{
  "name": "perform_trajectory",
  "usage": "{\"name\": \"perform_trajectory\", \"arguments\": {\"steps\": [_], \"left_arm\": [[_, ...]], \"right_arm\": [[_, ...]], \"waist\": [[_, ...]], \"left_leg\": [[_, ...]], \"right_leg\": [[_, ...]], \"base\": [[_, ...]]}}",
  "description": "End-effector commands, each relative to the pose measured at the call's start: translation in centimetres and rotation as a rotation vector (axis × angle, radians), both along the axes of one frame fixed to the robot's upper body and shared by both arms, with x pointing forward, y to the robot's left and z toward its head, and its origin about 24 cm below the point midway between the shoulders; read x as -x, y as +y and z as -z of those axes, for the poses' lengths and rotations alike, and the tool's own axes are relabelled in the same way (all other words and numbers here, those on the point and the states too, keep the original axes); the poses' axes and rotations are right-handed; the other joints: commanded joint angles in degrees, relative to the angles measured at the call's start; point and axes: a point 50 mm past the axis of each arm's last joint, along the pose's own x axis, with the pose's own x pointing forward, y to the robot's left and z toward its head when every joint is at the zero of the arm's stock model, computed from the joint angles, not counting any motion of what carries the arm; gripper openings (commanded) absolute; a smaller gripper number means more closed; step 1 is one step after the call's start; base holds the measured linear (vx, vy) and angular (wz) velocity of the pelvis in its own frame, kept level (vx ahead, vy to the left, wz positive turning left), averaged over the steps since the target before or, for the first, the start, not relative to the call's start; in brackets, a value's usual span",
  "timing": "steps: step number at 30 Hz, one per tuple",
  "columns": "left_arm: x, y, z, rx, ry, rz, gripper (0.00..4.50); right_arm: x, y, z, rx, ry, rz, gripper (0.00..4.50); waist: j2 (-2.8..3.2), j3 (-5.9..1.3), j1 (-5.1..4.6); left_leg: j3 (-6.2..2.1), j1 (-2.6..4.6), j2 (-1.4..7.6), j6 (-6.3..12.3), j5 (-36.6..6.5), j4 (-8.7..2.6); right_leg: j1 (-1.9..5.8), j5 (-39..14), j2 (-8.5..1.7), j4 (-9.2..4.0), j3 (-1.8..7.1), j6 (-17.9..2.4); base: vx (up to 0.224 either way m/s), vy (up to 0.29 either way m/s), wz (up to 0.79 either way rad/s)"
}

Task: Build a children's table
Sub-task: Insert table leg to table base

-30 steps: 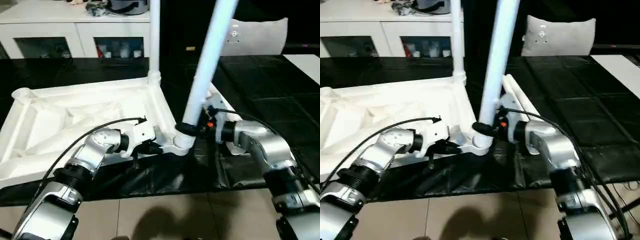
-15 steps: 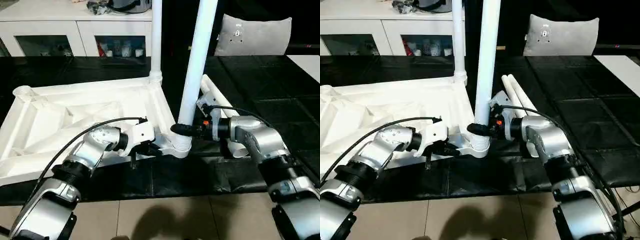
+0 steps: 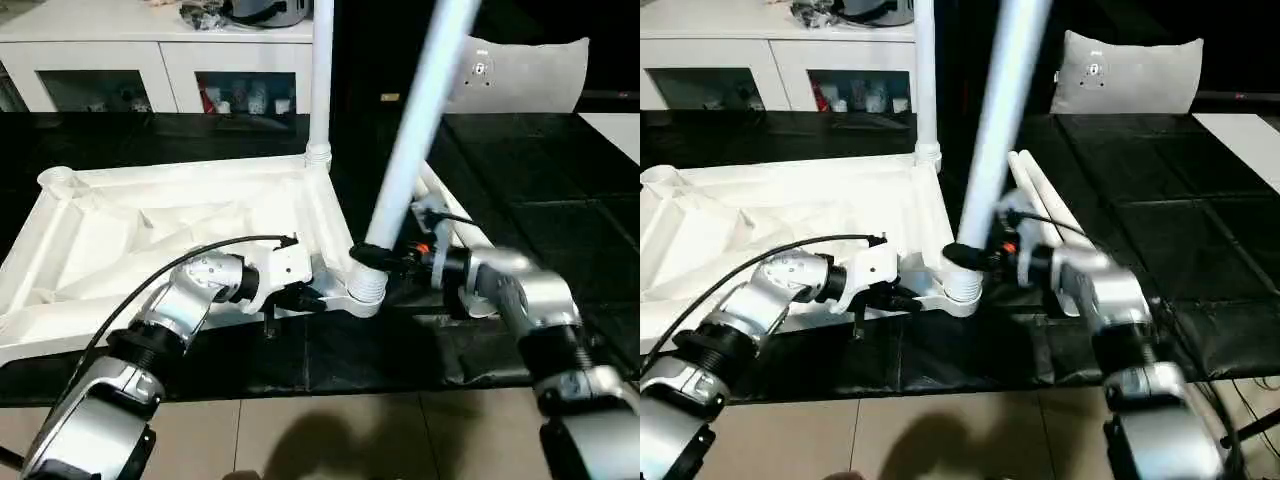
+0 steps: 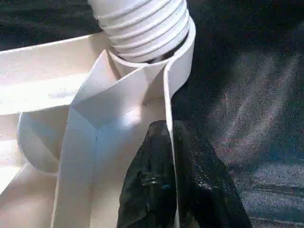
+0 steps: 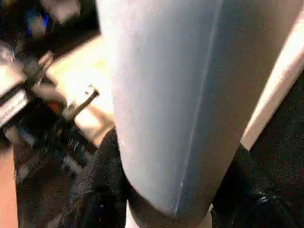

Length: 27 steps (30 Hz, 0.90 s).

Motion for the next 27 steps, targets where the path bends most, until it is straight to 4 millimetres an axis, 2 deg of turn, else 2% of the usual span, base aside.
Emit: {"name": "perform_trajectory", "arguments": {"steps": [1, 6, 10, 13, 14, 15, 17, 19, 20, 22, 23, 25, 26, 27], "left_arm": [[0.3, -0.3, 0.4, -0.008, 0.010, 0.007, 0.00], [0.2, -0.3, 0.6, -0.012, 0.000, -0.009, 0.00], [0.2, -0.4, 0.7, -0.015, -0.007, -0.012, 0.00], [0.3, -0.4, 0.7, -0.016, -0.007, -0.012, 0.00], [0.3, -0.3, 0.8, -0.018, -0.007, -0.012, 0.00], [0.4, -0.3, 0.8, -0.028, -0.005, -0.005, 0.00], [0.5, -0.2, 0.9, -0.042, -0.003, 0.008, 0.00], [0.6, -0.1, 1.0, -0.050, -0.001, 0.020, 0.00], [0.6, -0.1, 1.0, -0.057, -0.001, 0.031, 0.00], [0.7, -0.1, 1.0, -0.063, -0.002, 0.038, 0.00], [0.7, 0.0, 1.0, -0.070, -0.002, 0.045, 0.00], [0.7, 0.0, 1.0, -0.070, -0.002, 0.045, 0.00], [0.5, 0.3, 0.7, -0.101, -0.014, 0.061, 0.00], [0.5, 0.3, 0.7, -0.101, -0.014, 0.061, 0.00]], "right_arm": [[0.6, -1.0, 1.5, 0.046, 0.044, 0.062, 1.87], [1.6, -1.0, 1.8, 0.063, -0.007, 0.063, 1.87], [2.1, -0.9, 2.0, 0.177, -0.073, 0.051, 1.87], [2.2, -0.8, 2.0, 0.201, -0.087, 0.048, 1.87], [2.3, -0.5, 1.9, 0.208, -0.092, 0.026, 1.87], [2.3, -0.3, 1.9, 0.222, -0.090, 0.005, 1.87], [2.4, -0.2, 2.0, 0.239, -0.083, -0.019, 1.87], [2.4, -0.1, 2.1, 0.246, -0.072, -0.031, 1.87], [2.4, -0.1, 2.1, 0.261, -0.068, -0.051, 1.87], [2.4, -0.1, 2.1, 0.272, -0.067, -0.065, 1.87], [2.5, 0.0, 2.2, 0.284, -0.064, -0.082, 1.87], [2.5, 0.0, 2.2, 0.284, -0.064, -0.082, 1.87], [2.3, 0.1, 2.2, 0.333, -0.070, -0.132, 1.87], [2.3, 0.1, 2.2, 0.333, -0.070, -0.132, 1.87]], "waist": [[0.03, -3.78, -0.13], [-0.15, -3.67, 0.07], [0.00, -3.50, 0.05], [-0.02, -3.42, -0.12], [0.50, -3.46, -0.05], [0.31, -3.51, -0.15], [0.32, -3.59, -0.15], [0.29, -3.58, -0.17], [0.06, -3.57, -0.18], [0.27, -3.45, -0.22], [0.02, -3.51, -0.29], [0.16, -3.49, -0.35], [-0.06, -3.54, -0.36], [-0.01, -3.57, -0.41]], "left_leg": [[0.07, 0.30, 1.64, 1.87, -12.5, -3.90], [0.01, 0.21, 1.53, 1.89, -12.6, -4.01], [-0.06, 0.34, 1.36, 1.60, -13.8, -4.00], [-0.02, 0.44, 1.25, 1.70, -14.6, -3.96], [-0.14, 0.48, 1.27, 1.75, -14.8, -3.99], [-0.13, 0.40, 1.34, 1.81, -14.7, -4.02], [-0.21, 0.16, 1.36, 1.98, -14.4, -4.11], [-0.15, 0.15, 1.29, 2.16, -14.3, -4.09], [-0.11, 0.18, 1.28, 2.23, -14.3, -4.05], [-0.13, 0.25, 1.28, 2.12, -14.7, -4.04], [-0.12, 0.25, 1.27, 2.11, -14.8, -4.03], [-0.17, 0.25, 1.35, 2.07, -15.0, -4.09], [-0.15, 0.25, 1.33, 2.11, -14.9, -4.05], [-0.25, 0.15, 1.39, 2.14, -14.7, -4.15]], "right_leg": [[3.15, -26.5, -3.93, -4.57, 2.96, -4.0], [3.10, -27.9, -3.96, -4.81, 2.91, -2.7], [2.90, -30.6, -3.94, -5.29, 2.65, -1.5], [2.79, -31.5, -3.89, -5.63, 2.60, -1.0], [2.77, -31.4, -3.89, -5.59, 2.57, -1.0], [2.82, -30.9, -3.85, -5.62, 2.61, -1.1], [3.07, -29.0, -3.78, -5.25, 2.67, -1.5], [3.04, -29.3, -3.78, -5.22, 2.67, -1.5], [3.00, -29.7, -3.81, -5.33, 2.66, -1.5], [2.88, -30.9, -3.78, -5.46, 2.56, -1.1], [2.91, -31.1, -3.83, -5.55, 2.55, -0.9], [2.86, -30.9, -3.82, -5.48, 2.61, -0.9], [2.88, -30.7, -3.84, -5.49, 2.60, -1.0], [2.97, -30.3, -3.82, -5.26, 2.64, -1.1]], "base": [[0.000, 0.000, 0.00], [0.000, 0.000, 0.00], [0.000, 0.000, 0.00], [0.000, 0.000, 0.00], [0.000, 0.000, 0.00], [0.000, 0.000, 0.00], [0.000, 0.000, 0.00], [0.000, 0.000, 0.00], [0.000, 0.000, 0.00], [0.000, 0.000, 0.00], [0.000, 0.000, 0.00], [0.000, 0.000, 0.00], [0.000, 0.000, 0.00], [0.000, 0.000, 0.00]]}}
